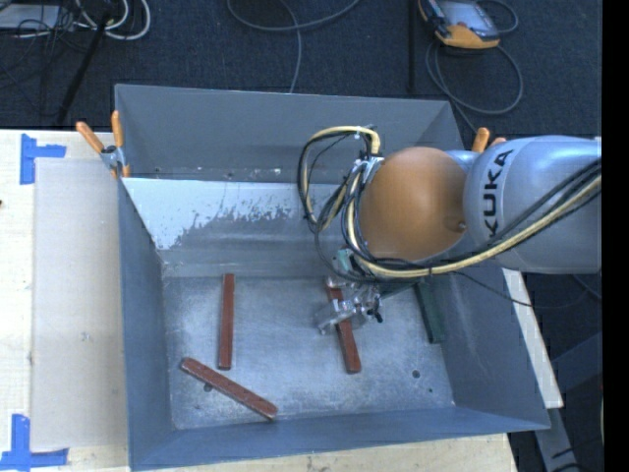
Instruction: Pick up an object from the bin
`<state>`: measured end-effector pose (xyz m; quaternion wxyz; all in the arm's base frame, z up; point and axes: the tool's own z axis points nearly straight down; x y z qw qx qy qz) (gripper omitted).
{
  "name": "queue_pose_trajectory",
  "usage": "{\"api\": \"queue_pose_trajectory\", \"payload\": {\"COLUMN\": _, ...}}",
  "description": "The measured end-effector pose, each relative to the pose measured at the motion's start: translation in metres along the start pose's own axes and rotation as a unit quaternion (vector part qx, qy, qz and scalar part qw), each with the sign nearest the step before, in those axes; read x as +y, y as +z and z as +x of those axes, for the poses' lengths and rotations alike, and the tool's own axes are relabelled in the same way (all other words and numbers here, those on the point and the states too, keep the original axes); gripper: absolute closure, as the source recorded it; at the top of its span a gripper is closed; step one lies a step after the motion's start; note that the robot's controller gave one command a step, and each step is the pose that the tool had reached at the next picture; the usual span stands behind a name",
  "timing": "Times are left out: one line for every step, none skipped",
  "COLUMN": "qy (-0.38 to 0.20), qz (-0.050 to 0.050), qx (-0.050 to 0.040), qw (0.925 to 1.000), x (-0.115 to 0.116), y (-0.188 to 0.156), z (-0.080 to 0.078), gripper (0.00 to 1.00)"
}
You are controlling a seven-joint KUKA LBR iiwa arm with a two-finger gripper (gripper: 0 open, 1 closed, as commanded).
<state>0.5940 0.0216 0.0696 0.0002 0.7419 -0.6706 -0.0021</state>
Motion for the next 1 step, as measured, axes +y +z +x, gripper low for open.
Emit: {"api": "queue_pose_trajectory", "payload": {"qy": 0.030, "qz": 0.003, "qx": 0.0010, "qw": 0.9996, "x": 0.0631, "y": -0.1362, "z": -0.0082, "gripper": 1.00}}
